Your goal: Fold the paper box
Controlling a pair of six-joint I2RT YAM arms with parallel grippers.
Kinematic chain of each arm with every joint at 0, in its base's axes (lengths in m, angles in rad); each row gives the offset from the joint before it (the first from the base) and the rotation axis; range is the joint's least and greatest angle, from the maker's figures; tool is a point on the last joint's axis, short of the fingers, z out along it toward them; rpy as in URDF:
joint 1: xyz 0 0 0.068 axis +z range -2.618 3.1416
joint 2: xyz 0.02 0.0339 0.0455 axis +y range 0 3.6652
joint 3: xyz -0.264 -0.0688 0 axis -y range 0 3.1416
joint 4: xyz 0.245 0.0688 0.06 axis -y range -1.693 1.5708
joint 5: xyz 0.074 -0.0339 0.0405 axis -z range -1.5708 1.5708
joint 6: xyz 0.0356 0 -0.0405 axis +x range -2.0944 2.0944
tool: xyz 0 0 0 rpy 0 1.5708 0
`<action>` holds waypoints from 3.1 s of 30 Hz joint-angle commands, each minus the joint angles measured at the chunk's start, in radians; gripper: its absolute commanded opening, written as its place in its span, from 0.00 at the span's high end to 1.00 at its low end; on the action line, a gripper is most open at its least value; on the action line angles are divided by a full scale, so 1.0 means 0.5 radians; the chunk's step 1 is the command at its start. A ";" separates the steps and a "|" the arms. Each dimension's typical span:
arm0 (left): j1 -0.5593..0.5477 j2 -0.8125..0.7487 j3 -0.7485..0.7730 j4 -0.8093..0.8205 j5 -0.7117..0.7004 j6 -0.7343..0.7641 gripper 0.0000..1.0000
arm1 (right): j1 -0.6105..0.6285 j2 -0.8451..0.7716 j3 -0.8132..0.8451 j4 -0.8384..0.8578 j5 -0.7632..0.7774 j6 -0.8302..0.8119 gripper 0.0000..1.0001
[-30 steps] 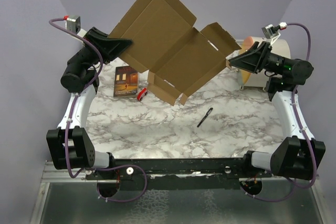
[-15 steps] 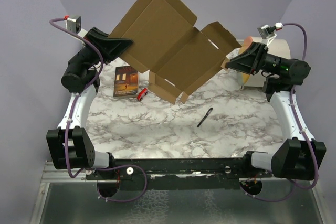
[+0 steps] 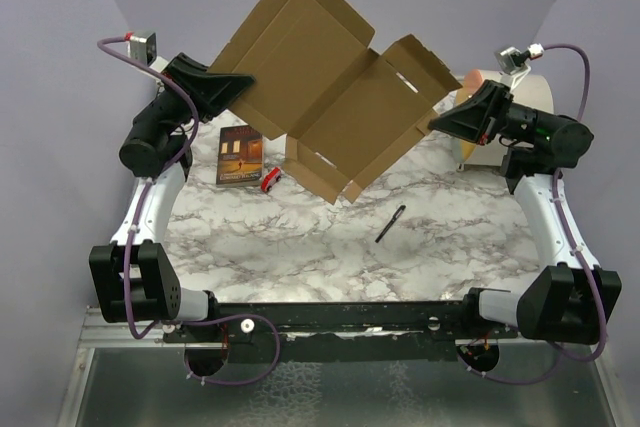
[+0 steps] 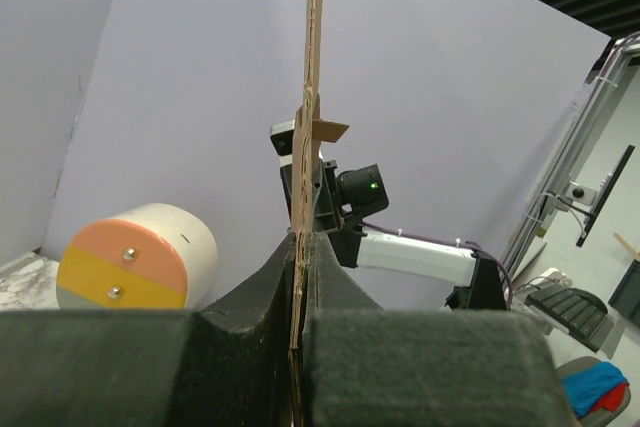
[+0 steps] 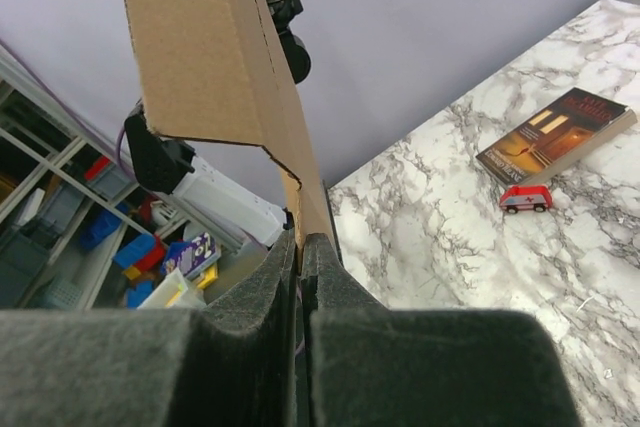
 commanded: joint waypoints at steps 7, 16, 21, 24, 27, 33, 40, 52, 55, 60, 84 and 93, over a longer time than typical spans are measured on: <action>-0.014 -0.009 -0.046 0.398 -0.038 0.005 1.00 | 0.015 -0.197 -0.025 -0.579 -0.105 -0.726 0.69; -0.011 -0.091 -0.261 0.184 0.181 0.298 1.00 | -0.165 -0.626 0.184 -2.700 0.087 -3.117 0.09; -0.012 -0.114 -0.324 0.083 0.250 0.412 1.00 | -0.169 -0.620 0.405 -3.208 0.217 -3.667 0.06; -0.024 -0.166 -0.387 -0.027 0.292 0.506 1.00 | -0.171 -0.550 0.565 -3.357 0.098 -3.867 0.02; -0.069 -0.258 -0.444 -0.307 0.340 0.737 1.00 | -0.168 -0.495 0.590 -3.284 -0.079 -3.887 0.00; -0.214 -0.472 -0.454 -1.200 0.377 1.450 1.00 | -0.167 -0.391 0.561 -3.082 -0.371 -3.835 0.00; -0.412 -0.523 -0.332 -1.776 0.345 1.941 1.00 | -0.140 -0.300 0.555 -3.301 -0.288 -4.072 0.00; -0.532 -0.476 -0.291 -1.753 0.332 1.944 1.00 | -0.015 -0.245 0.485 -3.539 -0.175 -4.302 0.04; -0.567 -0.462 -0.281 -1.799 0.314 1.978 1.00 | 0.063 -0.243 0.523 -3.483 -0.172 -4.180 0.03; -0.662 -0.443 -0.216 -2.002 0.292 2.157 1.00 | 0.128 -0.190 0.570 -3.197 -0.130 -3.703 0.03; -0.901 -0.347 -0.039 -2.289 0.320 2.451 1.00 | 0.333 -0.130 0.424 -2.608 -0.304 -2.948 0.77; -0.910 -0.347 -0.043 -2.277 0.300 2.449 1.00 | 0.334 -0.165 0.313 -2.293 -0.394 -2.625 0.99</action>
